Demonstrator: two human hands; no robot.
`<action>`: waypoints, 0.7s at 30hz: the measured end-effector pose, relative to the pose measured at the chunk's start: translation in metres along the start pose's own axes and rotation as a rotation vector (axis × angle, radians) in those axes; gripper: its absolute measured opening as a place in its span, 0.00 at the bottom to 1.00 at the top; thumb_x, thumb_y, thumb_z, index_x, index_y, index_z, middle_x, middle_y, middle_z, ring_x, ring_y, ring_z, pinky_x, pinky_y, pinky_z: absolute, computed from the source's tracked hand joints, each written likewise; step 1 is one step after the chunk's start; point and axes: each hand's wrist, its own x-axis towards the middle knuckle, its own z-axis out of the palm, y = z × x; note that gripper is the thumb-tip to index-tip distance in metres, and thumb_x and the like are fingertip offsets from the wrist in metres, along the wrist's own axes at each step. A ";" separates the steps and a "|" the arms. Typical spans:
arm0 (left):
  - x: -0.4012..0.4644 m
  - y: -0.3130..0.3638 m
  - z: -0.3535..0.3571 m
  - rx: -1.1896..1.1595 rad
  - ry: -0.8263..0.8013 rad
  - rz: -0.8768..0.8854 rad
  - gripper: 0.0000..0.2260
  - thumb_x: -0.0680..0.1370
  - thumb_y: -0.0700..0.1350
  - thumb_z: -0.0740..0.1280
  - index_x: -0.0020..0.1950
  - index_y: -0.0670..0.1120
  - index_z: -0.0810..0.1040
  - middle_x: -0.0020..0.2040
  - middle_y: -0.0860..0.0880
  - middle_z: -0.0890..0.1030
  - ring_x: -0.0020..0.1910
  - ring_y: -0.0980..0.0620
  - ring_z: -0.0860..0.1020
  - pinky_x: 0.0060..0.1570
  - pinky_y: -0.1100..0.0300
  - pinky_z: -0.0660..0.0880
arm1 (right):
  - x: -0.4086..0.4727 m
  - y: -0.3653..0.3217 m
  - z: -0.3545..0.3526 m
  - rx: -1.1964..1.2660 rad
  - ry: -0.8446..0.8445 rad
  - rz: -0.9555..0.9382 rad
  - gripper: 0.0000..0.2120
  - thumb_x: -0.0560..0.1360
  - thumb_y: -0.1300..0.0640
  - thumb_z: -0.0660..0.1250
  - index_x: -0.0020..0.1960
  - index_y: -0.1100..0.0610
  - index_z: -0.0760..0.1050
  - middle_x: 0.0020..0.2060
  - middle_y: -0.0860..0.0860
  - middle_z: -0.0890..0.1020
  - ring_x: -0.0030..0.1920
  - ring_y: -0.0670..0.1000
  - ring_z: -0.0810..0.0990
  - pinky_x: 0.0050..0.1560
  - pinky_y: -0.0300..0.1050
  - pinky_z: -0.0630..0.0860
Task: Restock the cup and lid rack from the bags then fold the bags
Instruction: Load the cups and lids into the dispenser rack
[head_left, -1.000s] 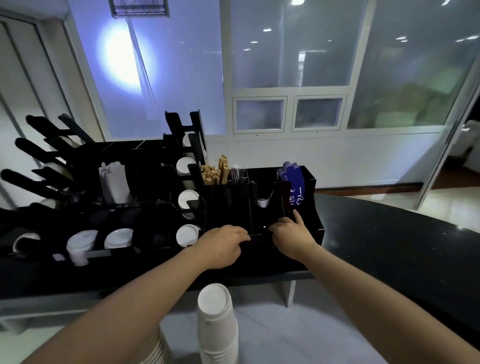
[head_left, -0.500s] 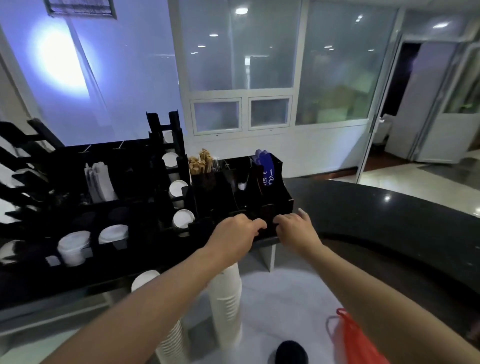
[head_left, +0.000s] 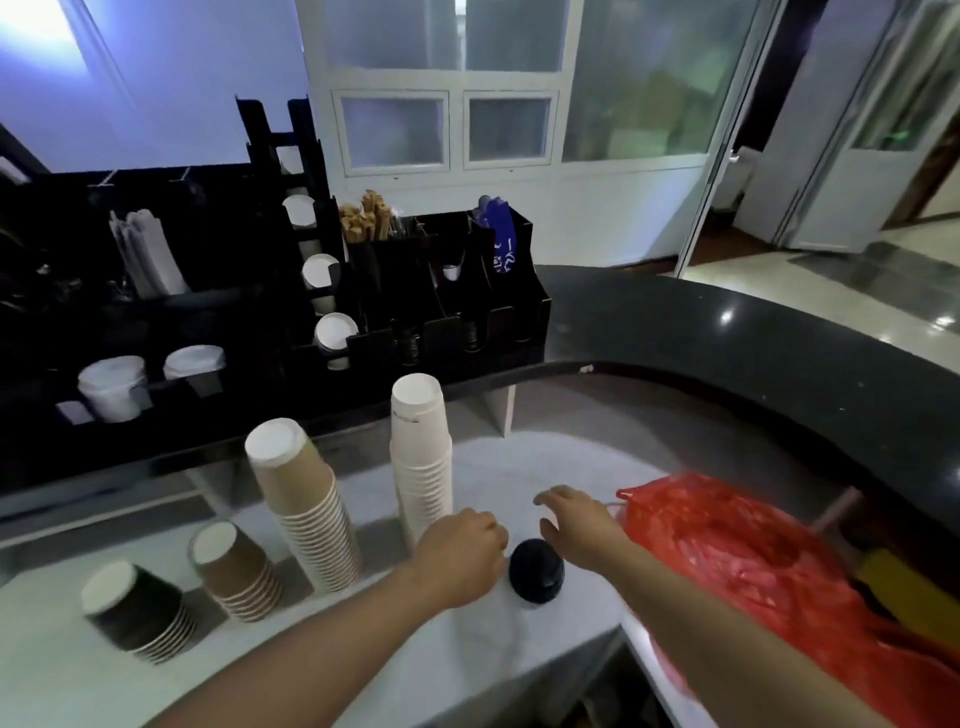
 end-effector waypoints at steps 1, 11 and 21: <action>-0.004 -0.001 0.010 0.012 -0.019 -0.010 0.14 0.82 0.48 0.56 0.57 0.45 0.80 0.57 0.46 0.79 0.56 0.44 0.77 0.53 0.47 0.76 | -0.002 0.004 0.013 -0.011 -0.063 -0.001 0.23 0.80 0.48 0.60 0.75 0.46 0.67 0.74 0.49 0.69 0.70 0.55 0.71 0.68 0.51 0.70; -0.031 0.001 0.094 -0.100 -0.154 -0.217 0.14 0.82 0.47 0.56 0.57 0.45 0.80 0.55 0.46 0.79 0.52 0.43 0.77 0.50 0.48 0.76 | -0.008 0.030 0.111 0.036 -0.236 -0.022 0.39 0.74 0.41 0.70 0.78 0.45 0.53 0.80 0.53 0.47 0.75 0.61 0.60 0.67 0.57 0.72; -0.060 0.009 0.133 -0.210 -0.137 -0.341 0.13 0.80 0.46 0.57 0.51 0.44 0.80 0.51 0.47 0.79 0.49 0.45 0.76 0.45 0.51 0.75 | -0.002 0.024 0.141 0.113 -0.059 -0.011 0.32 0.75 0.47 0.70 0.73 0.47 0.59 0.72 0.55 0.59 0.67 0.62 0.66 0.67 0.57 0.72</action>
